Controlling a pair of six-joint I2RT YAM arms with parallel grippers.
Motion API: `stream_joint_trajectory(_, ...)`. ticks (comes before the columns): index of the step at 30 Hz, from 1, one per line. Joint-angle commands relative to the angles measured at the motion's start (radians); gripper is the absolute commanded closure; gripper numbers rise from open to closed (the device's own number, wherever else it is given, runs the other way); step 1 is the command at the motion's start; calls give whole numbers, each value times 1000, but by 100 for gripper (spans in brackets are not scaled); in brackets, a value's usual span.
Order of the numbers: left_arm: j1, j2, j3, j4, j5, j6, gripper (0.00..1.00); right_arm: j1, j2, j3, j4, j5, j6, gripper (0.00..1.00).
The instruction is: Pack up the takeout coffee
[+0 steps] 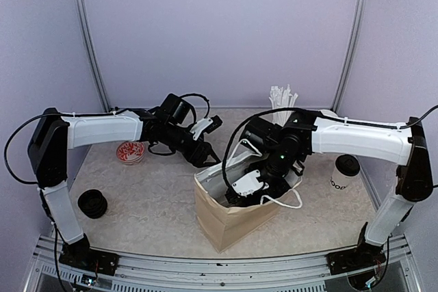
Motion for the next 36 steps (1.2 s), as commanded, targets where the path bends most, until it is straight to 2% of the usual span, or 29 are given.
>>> stream_joint_trajectory(1, 6, -61, -6, -21, -23, 10, 27, -3, 64, -64, -122, -55, 37, 52)
stream_joint_trajectory(8, 6, -157, 42, -110, -27, 30, 23, -3, 66, 68, -202, -102, 70, 30)
stream_joint_trajectory(11, 4, -209, 63, -148, 20, 42, 21, -3, 71, 117, -224, -128, 84, 25)
stream_joint_trajectory(16, -5, -267, 114, -204, 61, 44, 19, -5, 73, 170, -235, -117, 89, 21)
stream_joint_trajectory(22, -31, -332, 138, -225, 175, 37, 18, -18, 66, 228, -231, -122, 95, 17)
stream_joint_trajectory(28, -65, -346, 160, -279, 182, 53, 18, -46, 51, 262, -217, -139, 84, 12)
stream_joint_trajectory(33, -122, -299, 200, -357, 155, 82, 19, -70, 36, 260, -193, -162, 72, 11)
stream_joint_trajectory(36, -146, -261, 218, -346, 139, 84, 19, -84, 30, 262, -185, -184, 68, 11)
